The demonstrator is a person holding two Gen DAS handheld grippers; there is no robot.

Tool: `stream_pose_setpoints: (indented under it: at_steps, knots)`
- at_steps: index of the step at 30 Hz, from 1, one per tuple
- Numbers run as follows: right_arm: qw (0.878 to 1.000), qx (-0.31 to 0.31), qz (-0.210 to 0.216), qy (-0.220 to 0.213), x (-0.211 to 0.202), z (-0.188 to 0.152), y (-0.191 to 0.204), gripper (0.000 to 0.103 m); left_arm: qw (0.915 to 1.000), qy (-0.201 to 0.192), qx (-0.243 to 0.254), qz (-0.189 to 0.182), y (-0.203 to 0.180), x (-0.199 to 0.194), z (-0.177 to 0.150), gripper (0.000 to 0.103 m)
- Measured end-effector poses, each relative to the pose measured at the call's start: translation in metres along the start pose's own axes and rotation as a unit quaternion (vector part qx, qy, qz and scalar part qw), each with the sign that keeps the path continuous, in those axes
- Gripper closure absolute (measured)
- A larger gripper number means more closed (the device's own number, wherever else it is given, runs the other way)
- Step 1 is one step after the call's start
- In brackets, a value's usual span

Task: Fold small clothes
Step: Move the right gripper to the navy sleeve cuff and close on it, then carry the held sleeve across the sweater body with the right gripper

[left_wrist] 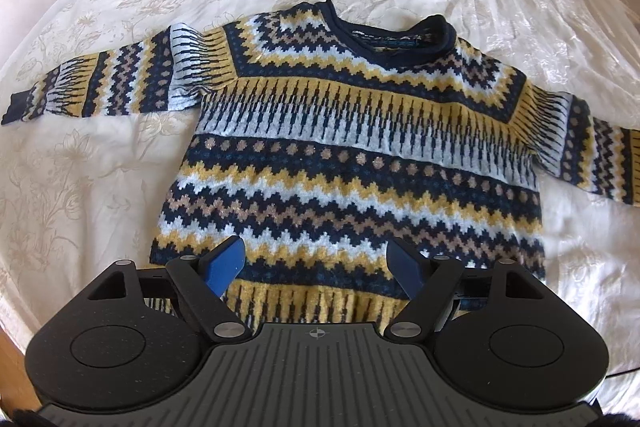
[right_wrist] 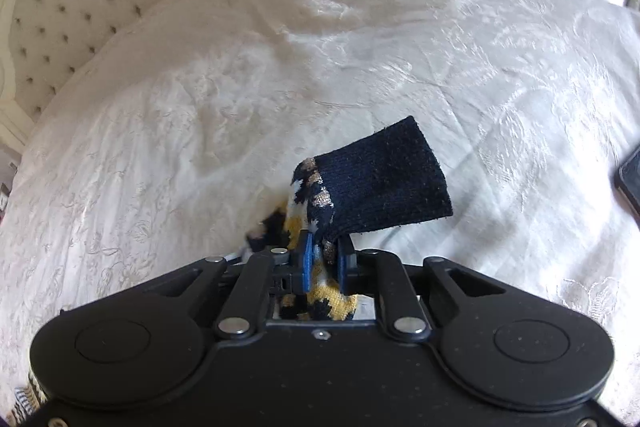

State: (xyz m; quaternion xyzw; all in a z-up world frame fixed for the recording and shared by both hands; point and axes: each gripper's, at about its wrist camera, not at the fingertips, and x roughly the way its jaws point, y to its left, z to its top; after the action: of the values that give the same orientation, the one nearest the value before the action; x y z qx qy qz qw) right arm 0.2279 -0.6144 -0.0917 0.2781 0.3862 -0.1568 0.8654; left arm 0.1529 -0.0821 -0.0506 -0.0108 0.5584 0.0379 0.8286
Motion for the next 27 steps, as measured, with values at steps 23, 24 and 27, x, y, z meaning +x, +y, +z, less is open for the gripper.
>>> stream_pose_setpoints:
  at_steps: [23,24,27]
  knots:
    - [0.962,-0.203,0.177,0.042,-0.005,-0.169,0.361,0.082,0.9986,-0.003,0.015,-0.051,0.175,0.039,0.035,0.026]
    - [0.959,-0.215,0.179,0.049,0.001,-0.18,0.372,0.082,0.9987,-0.003,0.012,-0.049,0.182,0.041,0.037,0.026]
    - [0.947,-0.256,0.18,0.07,0.008,-0.22,0.406,0.082,0.9989,-0.002,0.002,-0.048,0.202,0.045,0.041,0.026]
